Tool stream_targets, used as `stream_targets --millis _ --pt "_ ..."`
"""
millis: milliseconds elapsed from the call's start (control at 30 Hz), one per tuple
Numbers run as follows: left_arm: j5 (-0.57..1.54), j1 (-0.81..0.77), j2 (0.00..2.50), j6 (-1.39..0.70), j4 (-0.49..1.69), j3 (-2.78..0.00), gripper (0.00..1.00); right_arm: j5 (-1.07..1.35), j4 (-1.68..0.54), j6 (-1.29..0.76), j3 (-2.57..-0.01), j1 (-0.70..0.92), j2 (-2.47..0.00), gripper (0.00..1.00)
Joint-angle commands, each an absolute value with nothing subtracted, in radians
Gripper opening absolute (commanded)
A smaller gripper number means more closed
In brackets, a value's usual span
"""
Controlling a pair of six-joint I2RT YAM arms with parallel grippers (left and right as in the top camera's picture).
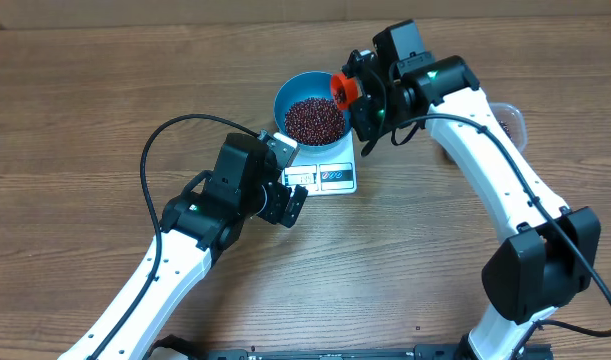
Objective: Scoop item into bowl and weigh 150g on scale
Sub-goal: 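Tilt the scoop slightly over the bowl to trickle beans in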
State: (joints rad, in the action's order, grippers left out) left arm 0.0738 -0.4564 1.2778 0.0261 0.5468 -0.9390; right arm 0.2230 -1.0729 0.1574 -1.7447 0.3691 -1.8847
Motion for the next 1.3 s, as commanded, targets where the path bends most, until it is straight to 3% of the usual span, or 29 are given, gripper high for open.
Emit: stream_targets --millis 0,1267 --pt "0.068 -0.452 1.283 0.030 0.546 -0.936 1.00 0.176 -1.066 0.165 -1.775 0.387 -1.887 0.04" --pt "0.068 -0.452 1.283 0.030 0.546 -0.936 0.99 0.113 -1.063 0.217 -1.775 0.405 -1.887 0.04"
